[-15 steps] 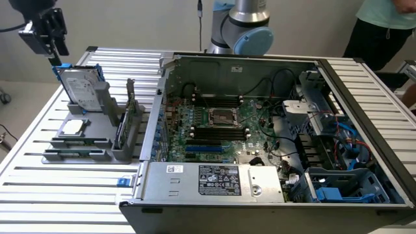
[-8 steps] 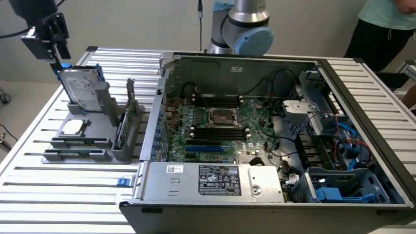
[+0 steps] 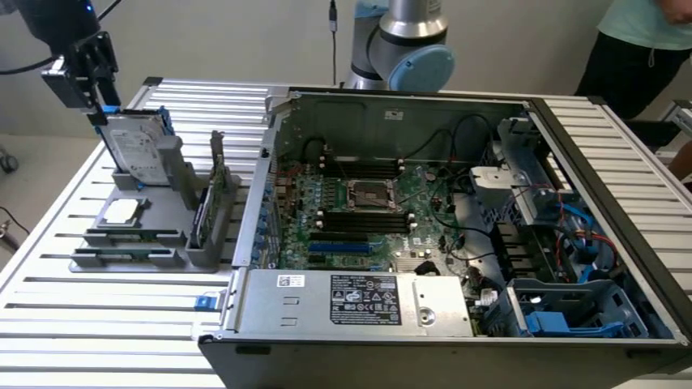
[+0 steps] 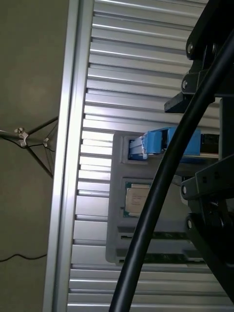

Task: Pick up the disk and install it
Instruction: 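Pick up the disk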

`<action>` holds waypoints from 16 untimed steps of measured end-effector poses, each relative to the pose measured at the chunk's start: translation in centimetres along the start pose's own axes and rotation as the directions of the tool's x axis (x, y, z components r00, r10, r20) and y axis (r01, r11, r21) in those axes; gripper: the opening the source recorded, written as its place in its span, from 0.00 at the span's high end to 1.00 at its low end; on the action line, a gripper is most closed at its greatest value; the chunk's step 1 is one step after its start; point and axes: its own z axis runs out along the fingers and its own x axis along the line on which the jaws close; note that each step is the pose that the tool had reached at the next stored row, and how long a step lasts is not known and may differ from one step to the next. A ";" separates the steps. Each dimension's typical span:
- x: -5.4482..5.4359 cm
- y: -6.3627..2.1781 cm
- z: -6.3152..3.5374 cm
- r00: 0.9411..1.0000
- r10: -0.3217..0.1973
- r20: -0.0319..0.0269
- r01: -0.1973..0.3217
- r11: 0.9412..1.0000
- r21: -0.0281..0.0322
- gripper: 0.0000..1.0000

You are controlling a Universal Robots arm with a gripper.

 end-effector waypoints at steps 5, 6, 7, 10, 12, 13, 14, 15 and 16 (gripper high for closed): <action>-0.2 -0.03 0.90 1.000 -0.003 0.000 0.003 1.000 0.000 0.40; -0.2 -0.03 1.08 1.000 -0.003 0.000 0.003 1.000 0.000 0.40; -0.2 -0.04 1.26 1.000 -0.004 0.000 0.004 1.000 0.000 0.40; -0.4 -0.07 1.80 1.000 -0.004 -0.001 0.004 1.000 0.000 0.40; -0.5 -0.08 2.17 1.000 -0.004 -0.002 0.004 1.000 0.000 0.40; -0.5 -0.09 2.34 1.000 -0.004 -0.002 0.004 1.000 0.000 0.40; -0.5 -0.10 2.48 1.000 -0.004 -0.003 0.004 1.000 0.000 0.40; -0.5 -0.10 2.56 1.000 -0.005 -0.004 0.005 1.000 0.000 0.40; -0.5 -0.10 2.63 1.000 -0.004 -0.004 0.004 1.000 0.000 0.40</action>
